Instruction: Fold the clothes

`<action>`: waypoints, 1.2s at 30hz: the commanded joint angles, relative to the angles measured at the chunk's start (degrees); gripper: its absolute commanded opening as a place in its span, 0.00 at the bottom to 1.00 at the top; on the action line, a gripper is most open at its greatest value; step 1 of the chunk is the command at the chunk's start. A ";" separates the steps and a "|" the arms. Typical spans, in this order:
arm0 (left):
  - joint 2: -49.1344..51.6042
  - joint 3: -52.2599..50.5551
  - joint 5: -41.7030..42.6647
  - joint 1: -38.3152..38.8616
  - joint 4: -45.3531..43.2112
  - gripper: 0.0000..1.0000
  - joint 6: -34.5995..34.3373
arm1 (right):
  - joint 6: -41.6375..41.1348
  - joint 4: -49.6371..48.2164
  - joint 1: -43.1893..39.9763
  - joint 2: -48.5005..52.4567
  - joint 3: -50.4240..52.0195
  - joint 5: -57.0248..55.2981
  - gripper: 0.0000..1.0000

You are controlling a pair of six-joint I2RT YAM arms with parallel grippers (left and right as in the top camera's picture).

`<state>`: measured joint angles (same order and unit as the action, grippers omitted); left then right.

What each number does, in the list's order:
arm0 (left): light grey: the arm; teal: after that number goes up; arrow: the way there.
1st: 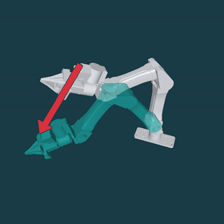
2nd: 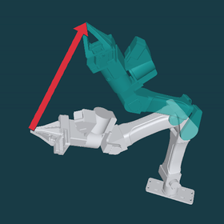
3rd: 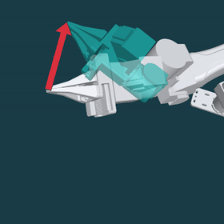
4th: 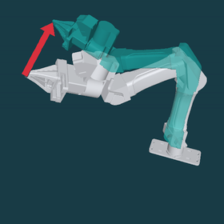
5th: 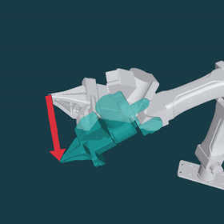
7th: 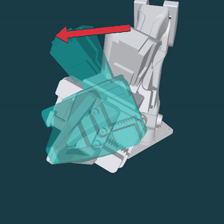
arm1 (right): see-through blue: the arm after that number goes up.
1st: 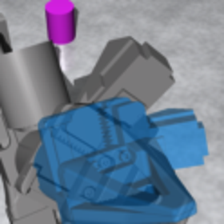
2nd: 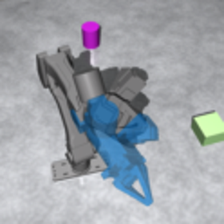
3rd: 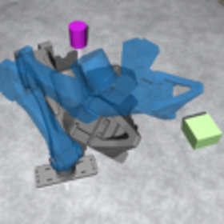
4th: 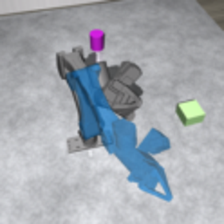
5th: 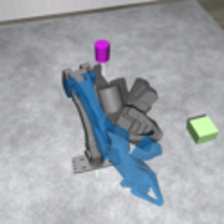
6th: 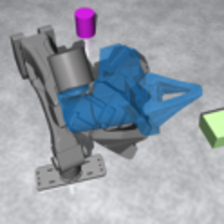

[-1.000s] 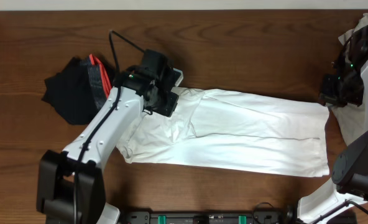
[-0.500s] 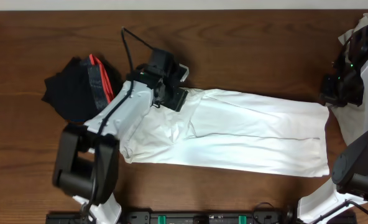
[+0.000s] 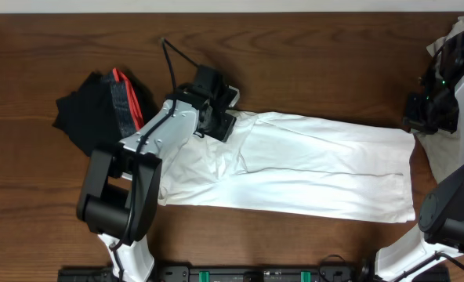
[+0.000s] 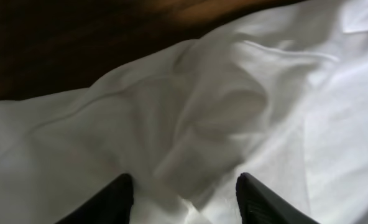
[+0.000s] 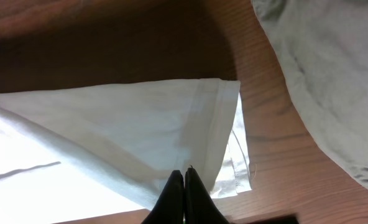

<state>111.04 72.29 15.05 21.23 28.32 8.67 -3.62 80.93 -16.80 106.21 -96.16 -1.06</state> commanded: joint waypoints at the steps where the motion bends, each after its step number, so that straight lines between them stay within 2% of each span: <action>1: 1.49 0.20 0.42 0.13 -0.66 0.45 0.33 | 0.68 -0.13 0.31 -1.01 -0.15 0.00 0.01; 6: 1.33 0.50 0.59 0.13 -1.03 0.27 0.33 | 0.68 -0.13 0.31 -1.01 -0.15 0.00 0.01; 11: -0.24 0.85 0.59 0.13 0.28 0.19 0.31 | 0.68 -0.13 0.31 -1.01 -0.15 0.00 0.01; 13: -2.23 1.29 0.59 0.13 1.90 0.12 0.24 | 0.68 -0.13 0.31 -1.01 -0.15 0.00 0.01; 16: -7.08 1.99 0.55 0.11 5.53 0.06 0.26 | 0.68 -0.13 0.31 -1.01 -0.15 0.00 0.01; 21: -13.99 1.99 0.57 0.13 10.78 0.05 0.11 | 0.68 -0.24 0.31 -1.01 -0.15 0.00 0.02; 25: -15.74 1.99 0.55 0.13 12.66 0.06 0.48 | 0.66 -0.42 0.31 -1.01 -0.15 0.02 0.02; 26: -15.43 1.86 0.52 0.13 12.00 0.11 0.79 | 0.66 -0.44 0.31 -1.01 -0.15 0.02 0.02; 29: -12.94 1.01 0.57 0.13 9.09 0.41 0.70 | 0.66 -0.42 0.33 -1.01 -0.15 0.02 0.02; 32: -8.52 0.90 0.83 0.13 7.87 0.50 0.52 | 0.66 -0.39 0.31 -1.01 -0.15 0.02 0.02; 36: -3.48 0.90 0.79 0.11 4.07 0.54 0.52 | 0.63 -0.42 0.31 -1.01 -0.15 0.02 0.02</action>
<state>104.68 73.45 15.27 21.23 33.76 9.08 -3.60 80.62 -16.80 106.21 -96.16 -1.06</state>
